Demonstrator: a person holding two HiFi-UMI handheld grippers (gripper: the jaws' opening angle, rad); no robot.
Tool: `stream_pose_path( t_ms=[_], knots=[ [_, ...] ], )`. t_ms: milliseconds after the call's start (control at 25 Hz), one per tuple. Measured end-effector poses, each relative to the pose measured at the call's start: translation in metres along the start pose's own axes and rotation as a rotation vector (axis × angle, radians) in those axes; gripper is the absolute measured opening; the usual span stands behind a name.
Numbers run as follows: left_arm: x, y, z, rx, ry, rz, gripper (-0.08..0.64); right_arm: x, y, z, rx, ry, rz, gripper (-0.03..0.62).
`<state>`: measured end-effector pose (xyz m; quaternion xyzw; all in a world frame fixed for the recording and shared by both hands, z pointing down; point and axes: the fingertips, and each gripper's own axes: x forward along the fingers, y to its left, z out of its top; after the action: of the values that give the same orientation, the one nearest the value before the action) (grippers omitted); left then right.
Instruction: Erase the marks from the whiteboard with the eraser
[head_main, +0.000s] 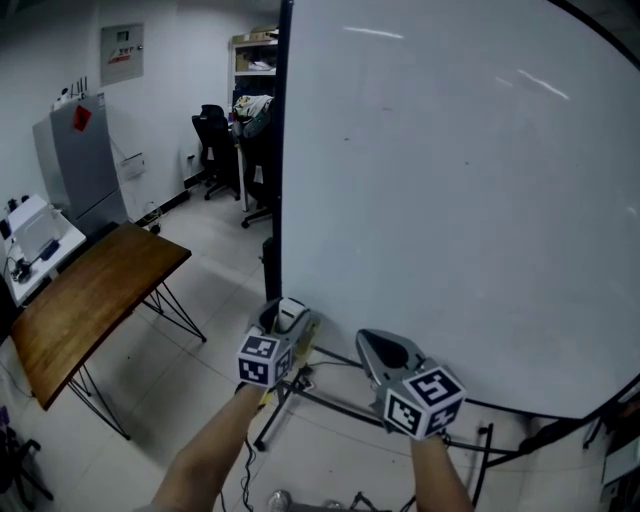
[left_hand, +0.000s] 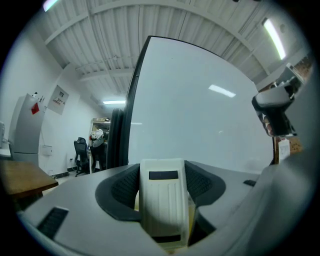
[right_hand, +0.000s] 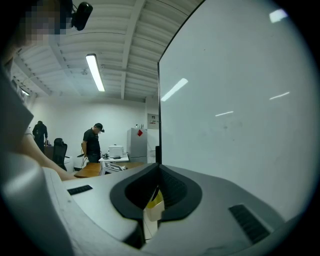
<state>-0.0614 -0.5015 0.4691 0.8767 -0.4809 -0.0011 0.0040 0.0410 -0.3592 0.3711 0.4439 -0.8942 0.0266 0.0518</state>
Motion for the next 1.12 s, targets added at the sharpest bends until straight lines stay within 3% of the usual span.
stream_pose_path(
  t_ms=[360, 680, 920, 1120],
  knots=[
    [-0.005, 0.000, 0.001, -0.035, -0.016, -0.003, 0.270, 0.001, 0.006, -0.002, -0.002, 0.009, 0.013, -0.011],
    [-0.001, -0.001, 0.003, -0.022, -0.036, -0.012, 0.270, -0.006, -0.002, -0.004, 0.003, 0.010, -0.017, -0.011],
    [-0.005, 0.002, -0.007, -0.031, -0.008, 0.003, 0.270, -0.002, 0.003, -0.004, 0.002, 0.009, -0.006, -0.011],
    [-0.009, 0.003, -0.020, -0.016, 0.072, 0.028, 0.270, -0.001, 0.008, -0.001, 0.003, 0.004, -0.001, -0.011]
  ],
)
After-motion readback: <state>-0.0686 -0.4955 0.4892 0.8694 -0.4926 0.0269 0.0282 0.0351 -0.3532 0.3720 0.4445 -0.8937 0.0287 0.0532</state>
